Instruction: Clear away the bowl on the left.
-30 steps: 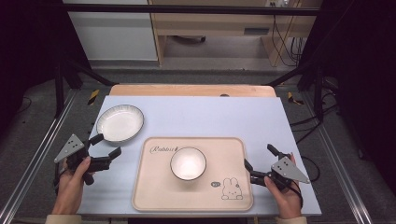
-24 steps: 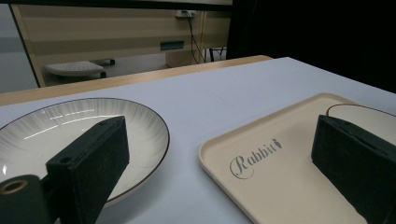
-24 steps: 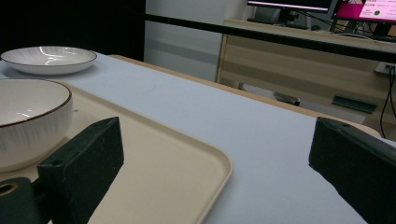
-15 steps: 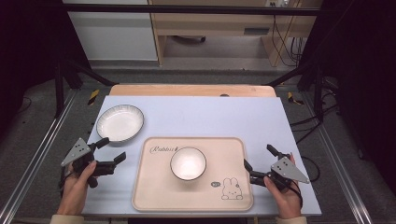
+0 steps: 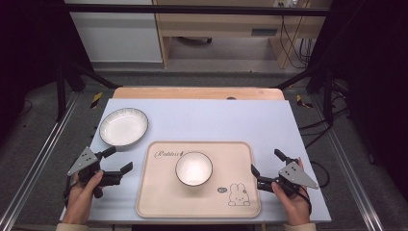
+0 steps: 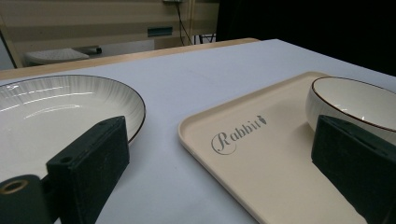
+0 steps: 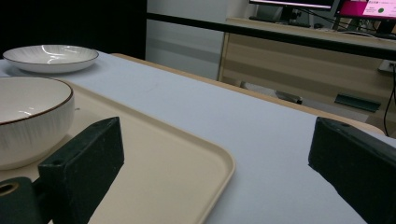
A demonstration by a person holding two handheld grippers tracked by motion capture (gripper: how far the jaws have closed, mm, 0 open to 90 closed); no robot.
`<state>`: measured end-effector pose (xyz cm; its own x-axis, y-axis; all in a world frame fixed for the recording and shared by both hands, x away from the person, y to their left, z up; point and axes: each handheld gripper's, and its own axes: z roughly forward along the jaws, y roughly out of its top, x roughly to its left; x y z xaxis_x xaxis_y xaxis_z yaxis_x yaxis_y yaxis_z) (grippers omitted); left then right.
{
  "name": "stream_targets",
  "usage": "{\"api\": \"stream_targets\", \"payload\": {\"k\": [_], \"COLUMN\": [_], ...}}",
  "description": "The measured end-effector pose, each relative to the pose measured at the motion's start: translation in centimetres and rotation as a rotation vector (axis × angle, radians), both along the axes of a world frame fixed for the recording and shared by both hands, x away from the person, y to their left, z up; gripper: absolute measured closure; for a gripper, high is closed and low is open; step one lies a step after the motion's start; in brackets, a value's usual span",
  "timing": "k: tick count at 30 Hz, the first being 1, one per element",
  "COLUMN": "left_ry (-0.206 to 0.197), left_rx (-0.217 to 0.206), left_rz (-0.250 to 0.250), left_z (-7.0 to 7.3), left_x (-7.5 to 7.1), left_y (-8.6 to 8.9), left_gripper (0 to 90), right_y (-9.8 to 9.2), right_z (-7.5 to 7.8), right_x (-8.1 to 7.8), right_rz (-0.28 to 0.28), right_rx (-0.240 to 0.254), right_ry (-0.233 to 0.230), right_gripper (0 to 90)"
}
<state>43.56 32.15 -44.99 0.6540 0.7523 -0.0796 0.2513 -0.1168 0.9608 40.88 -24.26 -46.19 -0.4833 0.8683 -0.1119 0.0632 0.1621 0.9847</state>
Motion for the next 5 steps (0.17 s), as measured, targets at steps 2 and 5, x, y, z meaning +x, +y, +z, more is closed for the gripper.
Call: {"api": "stream_targets", "payload": {"k": [2,5], "left_ry": [0.005,0.006], "left_rx": [-0.004,-0.002], "left_rz": [0.000,-0.002], "left_z": [-0.05,-0.08], "left_x": [-0.01,0.00], "left_y": [-0.03,-0.07], "left_gripper": [4.1,4.2], "right_y": [-0.01,0.01], "right_z": [-0.01,-0.02], "right_x": [-0.01,0.04], "right_rz": [-0.001,-0.001], "right_rx": [0.001,0.002], "right_ry": [0.004,0.002], "right_gripper": [3.5,3.6]}}
